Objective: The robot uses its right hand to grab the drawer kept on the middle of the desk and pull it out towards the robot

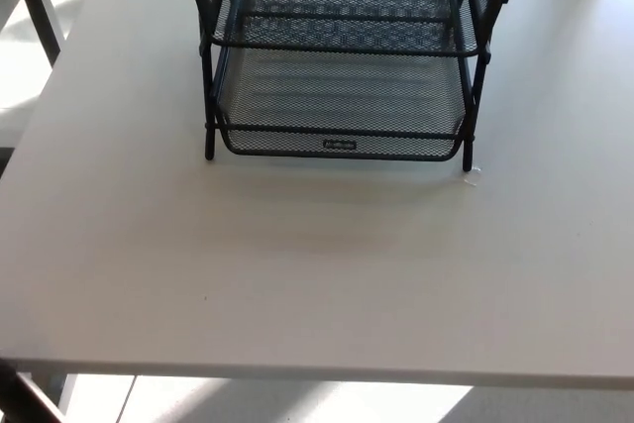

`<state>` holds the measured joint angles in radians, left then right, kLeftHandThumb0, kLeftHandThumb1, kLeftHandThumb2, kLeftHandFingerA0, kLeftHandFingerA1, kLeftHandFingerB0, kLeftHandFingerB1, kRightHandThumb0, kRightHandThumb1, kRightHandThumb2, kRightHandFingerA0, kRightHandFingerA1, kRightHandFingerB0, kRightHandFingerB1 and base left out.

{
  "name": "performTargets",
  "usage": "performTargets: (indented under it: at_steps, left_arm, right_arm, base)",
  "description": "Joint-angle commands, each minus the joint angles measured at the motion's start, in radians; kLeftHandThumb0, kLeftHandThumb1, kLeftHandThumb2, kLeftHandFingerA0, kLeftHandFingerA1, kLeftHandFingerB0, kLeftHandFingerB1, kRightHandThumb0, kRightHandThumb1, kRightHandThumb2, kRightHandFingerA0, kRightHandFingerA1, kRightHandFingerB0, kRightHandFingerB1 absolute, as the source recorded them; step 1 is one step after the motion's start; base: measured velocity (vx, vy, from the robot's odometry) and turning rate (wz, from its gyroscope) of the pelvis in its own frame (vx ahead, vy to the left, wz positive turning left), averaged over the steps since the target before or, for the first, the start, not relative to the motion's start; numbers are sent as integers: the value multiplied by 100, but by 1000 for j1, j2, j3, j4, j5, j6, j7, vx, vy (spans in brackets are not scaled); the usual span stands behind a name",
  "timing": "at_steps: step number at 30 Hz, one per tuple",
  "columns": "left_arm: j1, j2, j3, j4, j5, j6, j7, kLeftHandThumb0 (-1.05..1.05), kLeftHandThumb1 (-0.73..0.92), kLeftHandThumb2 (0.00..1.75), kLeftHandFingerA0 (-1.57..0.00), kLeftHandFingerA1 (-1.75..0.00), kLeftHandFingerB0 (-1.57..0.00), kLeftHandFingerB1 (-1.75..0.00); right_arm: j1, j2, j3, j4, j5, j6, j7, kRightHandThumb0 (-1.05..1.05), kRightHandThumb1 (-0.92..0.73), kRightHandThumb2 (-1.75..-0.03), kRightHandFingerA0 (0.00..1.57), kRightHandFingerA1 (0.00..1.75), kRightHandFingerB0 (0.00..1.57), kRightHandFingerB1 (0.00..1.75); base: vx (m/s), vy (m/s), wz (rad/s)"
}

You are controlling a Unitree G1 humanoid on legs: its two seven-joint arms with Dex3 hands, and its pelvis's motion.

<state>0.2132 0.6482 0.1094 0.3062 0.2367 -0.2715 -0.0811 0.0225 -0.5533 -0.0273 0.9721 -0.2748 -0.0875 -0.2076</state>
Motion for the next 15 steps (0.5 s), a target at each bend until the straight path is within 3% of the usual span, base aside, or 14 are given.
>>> performTargets:
  at_steps: [1, 2, 3, 4, 7, 11, 12, 13, 15]
  left_arm:
    - [35, 158, 4, -156, 96, -240, -38, -29, 57, 57, -78, -86, -82, -57]
    - [37, 158, 2, -154, 93, -244, -33, -28, 56, 57, -79, -86, -82, -57]
    - [36, 157, 1, -152, 90, -244, -31, -29, 56, 57, -79, -87, -82, -57]
    - [37, 159, -1, -153, 87, -241, -32, -29, 56, 57, -79, -86, -82, -58]
    - [33, 170, -6, -154, 88, -238, -36, -30, 58, 57, -78, -85, -81, -56]
    - [40, 172, -3, -167, 80, -232, -41, -29, 57, 57, -79, -86, -82, -57]
    - [37, 174, -4, -162, 86, -240, -36, -29, 57, 57, -79, -86, -82, -58]
    - [36, 173, -3, -157, 85, -246, -36, -29, 56, 57, -79, -87, -83, -59]
    - [33, 171, -2, -150, 83, -249, -39, -29, 57, 57, -79, -86, -83, -58]
  right_arm:
    - [-31, -140, 16, 25, -69, -40, -85, -60, -46, -78, 91, 95, 26, 44]
    - [-28, -154, 11, 22, -48, -31, -22, -52, -58, -58, 79, 83, 27, 30]
    - [-26, -158, 9, 22, -45, -29, -20, -53, -56, -57, 83, 78, 27, 30]
    - [-23, -170, 11, 23, -44, -22, -1, -60, -44, -77, 79, 77, 18, 42]
    - [-31, -181, -4, 75, -10, -50, 34, -61, -44, -78, 75, 77, 17, 41]
    - [-46, -207, -3, 103, -3, 1, 69, -67, -46, -81, 70, 82, 16, 41]
    - [-42, -217, -10, 110, 6, -10, 77, -61, -57, -58, 67, 79, 23, 29]
    - [-41, -247, -36, 124, 35, -21, 128, -61, -57, -58, 53, 77, 21, 29]
    - [-46, -255, -42, 134, 40, -24, 147, -59, -57, -58, 58, 74, 20, 28]
  base:
    - [0, 0, 0]
    - [0, 0, 0]
    - [0, 0, 0]
    - [0, 0, 0]
    - [0, 0, 0]
    - [0, 0, 0]
    - [0, 0, 0]
    - [0, 0, 0]
    - [0, 0, 0]
